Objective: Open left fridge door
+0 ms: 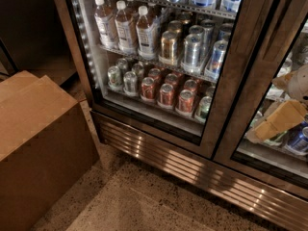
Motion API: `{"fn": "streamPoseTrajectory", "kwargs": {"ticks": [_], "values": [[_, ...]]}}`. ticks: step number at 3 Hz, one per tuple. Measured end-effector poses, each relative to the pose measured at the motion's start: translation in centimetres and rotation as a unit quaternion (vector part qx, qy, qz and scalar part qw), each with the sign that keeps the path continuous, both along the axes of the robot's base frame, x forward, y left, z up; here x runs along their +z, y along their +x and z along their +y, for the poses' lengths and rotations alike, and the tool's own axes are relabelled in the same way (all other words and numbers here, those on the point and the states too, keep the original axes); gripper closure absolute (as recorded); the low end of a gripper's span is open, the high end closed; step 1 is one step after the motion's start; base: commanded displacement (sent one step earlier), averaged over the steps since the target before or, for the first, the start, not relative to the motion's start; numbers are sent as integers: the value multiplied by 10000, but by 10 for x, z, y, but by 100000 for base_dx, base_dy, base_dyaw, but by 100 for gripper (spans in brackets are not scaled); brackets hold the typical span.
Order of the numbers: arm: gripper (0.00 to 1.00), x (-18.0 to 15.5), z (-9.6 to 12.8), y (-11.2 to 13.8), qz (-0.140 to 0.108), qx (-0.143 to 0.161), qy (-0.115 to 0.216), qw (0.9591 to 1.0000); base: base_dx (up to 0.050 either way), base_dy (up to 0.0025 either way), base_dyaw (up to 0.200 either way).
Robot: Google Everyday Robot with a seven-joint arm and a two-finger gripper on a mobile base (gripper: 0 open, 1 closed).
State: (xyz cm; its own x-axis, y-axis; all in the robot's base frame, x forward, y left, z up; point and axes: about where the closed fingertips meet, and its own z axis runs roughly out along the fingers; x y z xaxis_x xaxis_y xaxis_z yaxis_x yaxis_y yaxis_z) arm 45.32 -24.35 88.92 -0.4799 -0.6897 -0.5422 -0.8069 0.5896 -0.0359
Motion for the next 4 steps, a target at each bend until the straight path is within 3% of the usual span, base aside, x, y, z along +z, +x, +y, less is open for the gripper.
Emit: {"fn": "streamPoseTrajectory", "kwargs": {"ticks": [1,3,4], "values": [[0,5,18,1,18,102,412,9991,0,0,0],[0,3,20,-7,-65,165,528,9984,0,0,0],[0,-1,21,-25,-244,232,664,9972,0,0,0]]}}
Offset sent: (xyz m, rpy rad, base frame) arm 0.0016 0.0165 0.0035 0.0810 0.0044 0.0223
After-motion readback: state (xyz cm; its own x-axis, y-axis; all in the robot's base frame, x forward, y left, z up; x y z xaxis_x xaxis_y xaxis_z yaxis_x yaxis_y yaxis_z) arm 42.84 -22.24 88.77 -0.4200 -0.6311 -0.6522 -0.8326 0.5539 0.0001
